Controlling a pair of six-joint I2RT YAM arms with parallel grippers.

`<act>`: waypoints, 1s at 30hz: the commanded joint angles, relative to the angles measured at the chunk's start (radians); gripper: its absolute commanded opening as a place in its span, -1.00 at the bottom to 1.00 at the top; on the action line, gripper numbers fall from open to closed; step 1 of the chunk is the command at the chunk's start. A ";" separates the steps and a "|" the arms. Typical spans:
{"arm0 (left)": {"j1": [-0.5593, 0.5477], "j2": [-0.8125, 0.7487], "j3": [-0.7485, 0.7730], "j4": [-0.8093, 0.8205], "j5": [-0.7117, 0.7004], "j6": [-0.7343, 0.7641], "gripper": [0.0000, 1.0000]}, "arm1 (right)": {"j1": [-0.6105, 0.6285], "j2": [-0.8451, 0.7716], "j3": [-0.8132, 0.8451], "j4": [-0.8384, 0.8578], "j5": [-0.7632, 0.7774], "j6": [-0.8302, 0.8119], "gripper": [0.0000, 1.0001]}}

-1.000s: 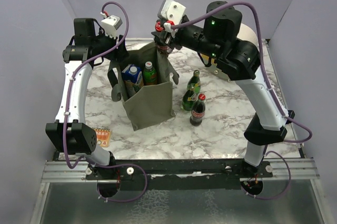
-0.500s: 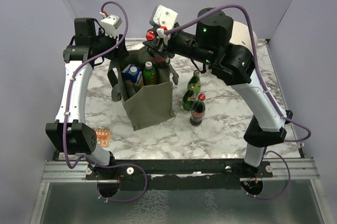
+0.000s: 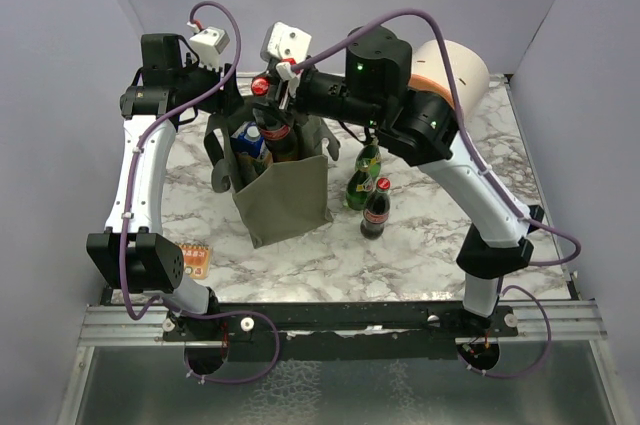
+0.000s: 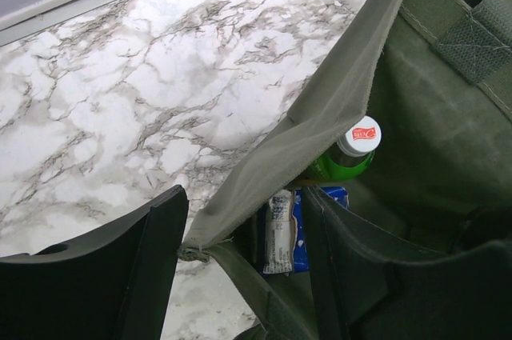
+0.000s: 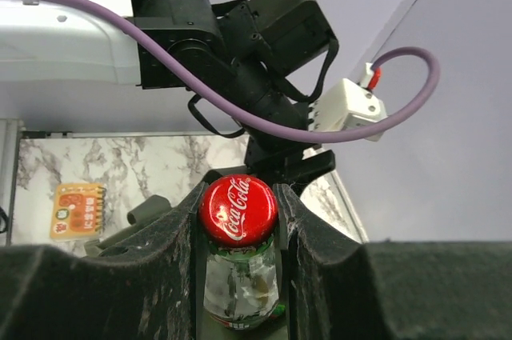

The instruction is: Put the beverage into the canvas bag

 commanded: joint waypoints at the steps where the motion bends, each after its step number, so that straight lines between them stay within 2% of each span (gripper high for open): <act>1: -0.005 -0.008 0.016 0.021 0.000 -0.041 0.20 | 0.007 -0.029 -0.027 0.308 -0.063 0.029 -0.98; 8: -0.005 -0.024 0.006 0.025 0.022 -0.068 0.19 | 0.001 -0.005 -0.106 0.322 -0.105 0.109 -0.98; 18: -0.005 -0.042 -0.007 0.023 0.040 -0.089 0.18 | -0.080 0.038 -0.182 0.338 -0.227 0.256 -0.98; 23: -0.005 -0.046 -0.010 0.025 0.046 -0.090 0.18 | -0.138 0.050 -0.254 0.411 -0.362 0.303 -0.98; 26: -0.005 -0.046 -0.018 0.025 0.050 -0.092 0.18 | -0.155 0.029 -0.355 0.500 -0.409 0.298 -0.98; 30: -0.005 -0.044 -0.022 0.025 0.053 -0.093 0.18 | -0.169 0.037 -0.411 0.536 -0.455 0.290 -0.98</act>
